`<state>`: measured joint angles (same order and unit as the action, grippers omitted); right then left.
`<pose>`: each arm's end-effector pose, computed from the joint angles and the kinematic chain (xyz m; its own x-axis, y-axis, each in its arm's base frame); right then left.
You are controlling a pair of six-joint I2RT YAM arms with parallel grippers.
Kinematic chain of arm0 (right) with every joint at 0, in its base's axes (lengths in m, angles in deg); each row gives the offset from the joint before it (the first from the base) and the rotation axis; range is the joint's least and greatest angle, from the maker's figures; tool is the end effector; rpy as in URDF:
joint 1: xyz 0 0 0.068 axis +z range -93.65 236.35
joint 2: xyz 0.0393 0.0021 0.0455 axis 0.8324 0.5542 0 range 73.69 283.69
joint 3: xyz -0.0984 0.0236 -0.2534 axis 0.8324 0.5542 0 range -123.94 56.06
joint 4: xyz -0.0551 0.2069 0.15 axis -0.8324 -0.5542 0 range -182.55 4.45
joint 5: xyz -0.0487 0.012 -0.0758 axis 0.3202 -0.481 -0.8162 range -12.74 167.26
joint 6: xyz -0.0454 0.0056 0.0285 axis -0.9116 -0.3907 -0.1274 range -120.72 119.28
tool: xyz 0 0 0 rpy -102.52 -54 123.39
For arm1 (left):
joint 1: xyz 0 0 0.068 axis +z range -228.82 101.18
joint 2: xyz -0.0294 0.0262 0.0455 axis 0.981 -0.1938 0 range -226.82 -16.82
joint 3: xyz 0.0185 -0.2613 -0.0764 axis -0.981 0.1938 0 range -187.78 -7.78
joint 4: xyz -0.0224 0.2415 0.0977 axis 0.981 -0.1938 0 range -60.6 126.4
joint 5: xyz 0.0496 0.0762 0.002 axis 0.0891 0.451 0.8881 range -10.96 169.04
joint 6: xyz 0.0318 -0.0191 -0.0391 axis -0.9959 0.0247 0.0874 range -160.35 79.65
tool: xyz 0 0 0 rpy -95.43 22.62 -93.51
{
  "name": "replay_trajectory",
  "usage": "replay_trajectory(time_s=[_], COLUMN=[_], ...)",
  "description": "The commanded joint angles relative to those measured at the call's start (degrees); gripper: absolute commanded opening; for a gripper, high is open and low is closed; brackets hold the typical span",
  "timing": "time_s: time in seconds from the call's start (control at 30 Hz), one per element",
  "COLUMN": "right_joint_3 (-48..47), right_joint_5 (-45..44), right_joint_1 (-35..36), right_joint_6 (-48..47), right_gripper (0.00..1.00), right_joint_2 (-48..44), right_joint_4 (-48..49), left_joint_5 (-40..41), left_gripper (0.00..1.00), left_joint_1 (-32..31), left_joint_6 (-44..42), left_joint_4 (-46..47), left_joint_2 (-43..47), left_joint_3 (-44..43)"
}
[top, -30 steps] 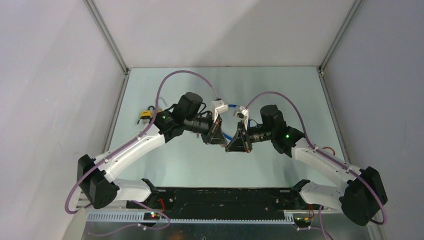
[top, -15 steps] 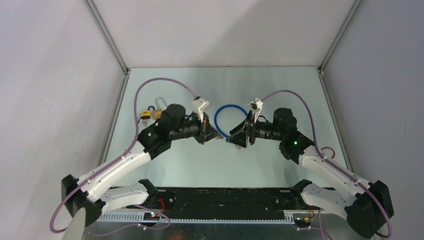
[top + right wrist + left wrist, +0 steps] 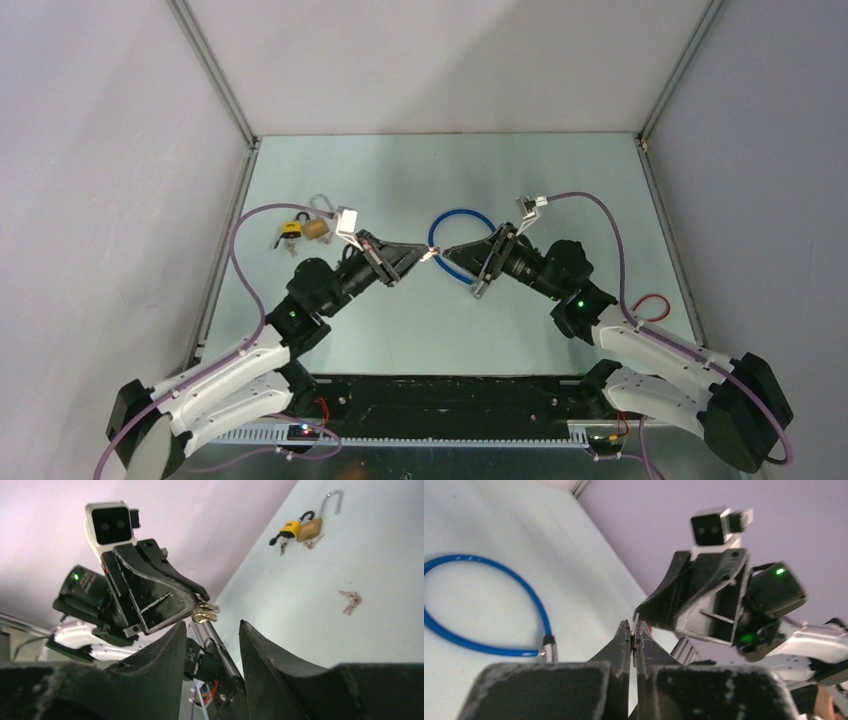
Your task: Unlock with the key
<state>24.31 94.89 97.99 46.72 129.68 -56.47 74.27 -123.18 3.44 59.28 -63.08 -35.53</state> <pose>0.1631 0.1595 0.2956 -0.5899 0.4148 -0.6927 -0.6272 0.3048 0.7167 0.1395 -0.1405 0.2917 -0.4839 -0.4914 -0.7242 0.5834 0.4357 -0.6854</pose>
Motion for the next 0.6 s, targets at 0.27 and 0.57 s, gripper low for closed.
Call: replay_trajectory(time_s=[0.27, 0.57], right_joint_3=[-0.46, -0.51], right_joint_5=[-3.34, 0.10], right_joint_1=[1.30, 1.03], right_joint_6=[8.23, 6.89], right_gripper=[0.44, 0.41], right_joint_2=[5.13, 5.32], right_joint_4=[15.73, 21.67], left_joint_5=[2.73, 2.71], left_gripper=[0.00, 0.00], left_joint_1=[-0.11, -0.19], left_joint_6=[7.91, 8.88], left_joint_4=[14.94, 15.92], left_joint_2=[1.66, 1.47], left_joint_3=[1.86, 2.43])
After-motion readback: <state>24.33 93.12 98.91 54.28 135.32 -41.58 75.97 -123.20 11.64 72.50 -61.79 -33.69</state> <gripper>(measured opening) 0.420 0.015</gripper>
